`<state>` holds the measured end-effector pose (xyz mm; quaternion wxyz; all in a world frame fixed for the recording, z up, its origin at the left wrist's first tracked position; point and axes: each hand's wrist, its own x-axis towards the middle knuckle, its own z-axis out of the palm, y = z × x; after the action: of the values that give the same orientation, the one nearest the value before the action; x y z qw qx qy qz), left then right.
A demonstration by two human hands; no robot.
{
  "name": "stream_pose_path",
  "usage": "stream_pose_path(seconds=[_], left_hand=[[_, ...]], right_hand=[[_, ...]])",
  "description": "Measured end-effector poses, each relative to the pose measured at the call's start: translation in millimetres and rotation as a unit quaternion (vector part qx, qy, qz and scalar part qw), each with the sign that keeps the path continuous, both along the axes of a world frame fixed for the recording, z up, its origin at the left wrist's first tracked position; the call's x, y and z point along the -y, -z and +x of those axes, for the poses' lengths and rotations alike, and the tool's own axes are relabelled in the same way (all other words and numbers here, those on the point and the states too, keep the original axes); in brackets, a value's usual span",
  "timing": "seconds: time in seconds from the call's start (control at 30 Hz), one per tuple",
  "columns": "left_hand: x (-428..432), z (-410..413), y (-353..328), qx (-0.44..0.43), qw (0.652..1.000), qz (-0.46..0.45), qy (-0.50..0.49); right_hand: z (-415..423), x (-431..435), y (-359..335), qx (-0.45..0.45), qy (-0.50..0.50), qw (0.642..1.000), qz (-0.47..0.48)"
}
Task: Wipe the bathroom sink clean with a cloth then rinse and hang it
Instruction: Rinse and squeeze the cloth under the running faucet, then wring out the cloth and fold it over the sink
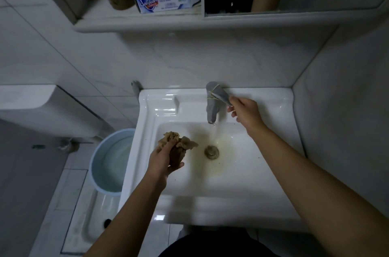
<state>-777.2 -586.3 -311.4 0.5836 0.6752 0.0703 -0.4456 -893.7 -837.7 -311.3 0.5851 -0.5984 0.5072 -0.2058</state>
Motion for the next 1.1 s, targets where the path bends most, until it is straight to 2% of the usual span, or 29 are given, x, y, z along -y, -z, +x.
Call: stream_pose_path(seconds=[0.13,0.3,0.5,0.6,0.7,0.77,0.83,0.9,0.97,1.0,1.1], left_hand=[[-14,-6,-2,0.032,0.999,0.009,0.012],[-19,-14,-4,0.036,0.999,0.008,-0.005],[-21,-31,-6,0.021,0.997,-0.035,-0.060],[-23,-35,-7,0.011,0.998,-0.048,-0.028],[-21,-34,-11,0.039,0.997,-0.051,0.047],[-16,-33,-17,0.069,0.990,-0.058,0.108],[-8,-35,-19,0.129,0.977,-0.045,0.163],[-1,-40,-15,0.201,0.961,-0.028,0.188],[5,-43,-10,0.264,0.947,-0.020,0.183],[7,-44,-9,0.294,0.938,-0.010,0.184],[15,-46,-16,0.378,0.906,0.013,0.190]], right_hand=[[-12,-4,11,-0.009,0.007,1.000,0.026],[-12,0,2,-0.048,-0.016,0.998,-0.021],[-26,-44,2,-0.050,0.070,0.996,0.021],[-42,-96,19,-0.023,0.035,0.991,0.129],[-47,-131,29,-0.022,-0.047,0.963,0.266],[-41,-137,23,0.036,-0.064,0.935,0.346],[-30,-136,6,0.108,-0.038,0.916,0.385],[-20,-136,-4,0.104,-0.040,0.944,0.311],[-13,-141,-7,0.062,-0.060,0.984,0.159],[-9,-145,-7,0.052,-0.066,0.991,0.103],[3,-156,-8,0.048,-0.057,0.994,0.075]])
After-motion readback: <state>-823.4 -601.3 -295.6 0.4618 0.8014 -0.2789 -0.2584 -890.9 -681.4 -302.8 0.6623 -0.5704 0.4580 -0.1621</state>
